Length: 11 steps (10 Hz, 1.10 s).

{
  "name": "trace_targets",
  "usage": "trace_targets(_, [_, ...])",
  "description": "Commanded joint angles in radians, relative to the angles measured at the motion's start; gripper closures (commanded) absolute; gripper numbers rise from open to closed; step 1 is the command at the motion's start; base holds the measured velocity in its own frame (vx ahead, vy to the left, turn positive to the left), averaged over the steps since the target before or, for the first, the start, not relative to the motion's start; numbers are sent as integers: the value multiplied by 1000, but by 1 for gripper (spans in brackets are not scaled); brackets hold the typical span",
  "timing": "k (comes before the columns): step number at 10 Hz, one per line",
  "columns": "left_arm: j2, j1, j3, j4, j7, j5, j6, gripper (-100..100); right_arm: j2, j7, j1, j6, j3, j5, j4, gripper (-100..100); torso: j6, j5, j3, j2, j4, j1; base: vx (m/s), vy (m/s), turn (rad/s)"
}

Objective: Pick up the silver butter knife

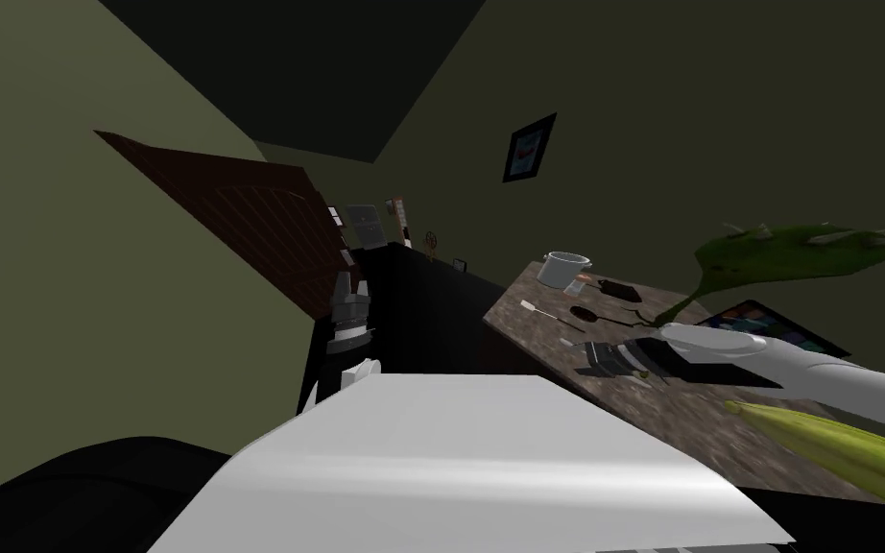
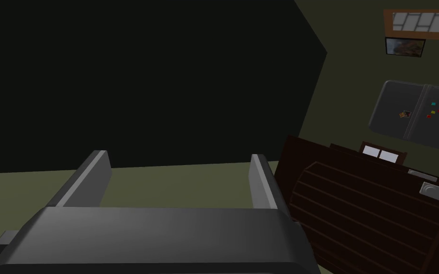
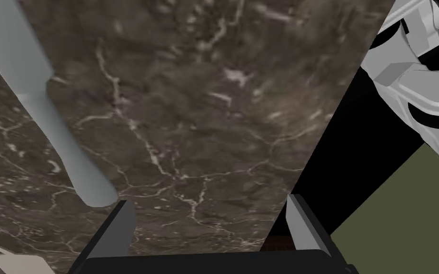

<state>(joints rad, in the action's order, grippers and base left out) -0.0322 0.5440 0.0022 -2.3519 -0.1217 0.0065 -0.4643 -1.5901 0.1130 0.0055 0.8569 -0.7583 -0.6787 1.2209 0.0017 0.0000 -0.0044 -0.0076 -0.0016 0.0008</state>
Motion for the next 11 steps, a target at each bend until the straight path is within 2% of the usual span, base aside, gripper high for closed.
trace_targets(1, [0,0,0,0,0,0,0,0,-7,0,-10,10,-13,-9,-33,-100,0,0,0,0,0,0,82,-27,44])
trace_targets(5, [0,0,0,0,0,0,0,0,-55,-7,17,-3,-87,-32,-88,-100,0,-1,0,1,0,-2,105,-47,116])
trace_targets(6, [0,0,0,0,0,0,0,0,-59,3,27,-5,-70,-13,-70,-100,0,-1,-1,-1,0,-3,67,-30,21])
trace_targets(7, [0,0,0,0,0,0,0,0,-60,5,30,-7,-72,-12,-71,0,0,-1,1,2,0,-1,11,-6,0])
trace_targets(8, [0,0,0,0,0,0,0,0,-30,12,38,-24,-72,-18,-85,-100,1,0,3,5,1,1,10,-3,61])
trace_targets(9, [0,0,0,0,0,0,0,0,-13,17,42,-35,-72,-21,-94,-100,0,0,4,7,1,1,8,-3,63])
trace_targets(10, [0,0,0,0,0,0,0,0,-27,10,38,-26,-72,-20,-86,-100,1,0,4,7,2,1,0,0,0])
trace_targets(11, [0,0,0,0,0,0,0,0,-25,11,39,-28,-72,-20,-86,100,1,0,4,8,2,2,0,0,0])
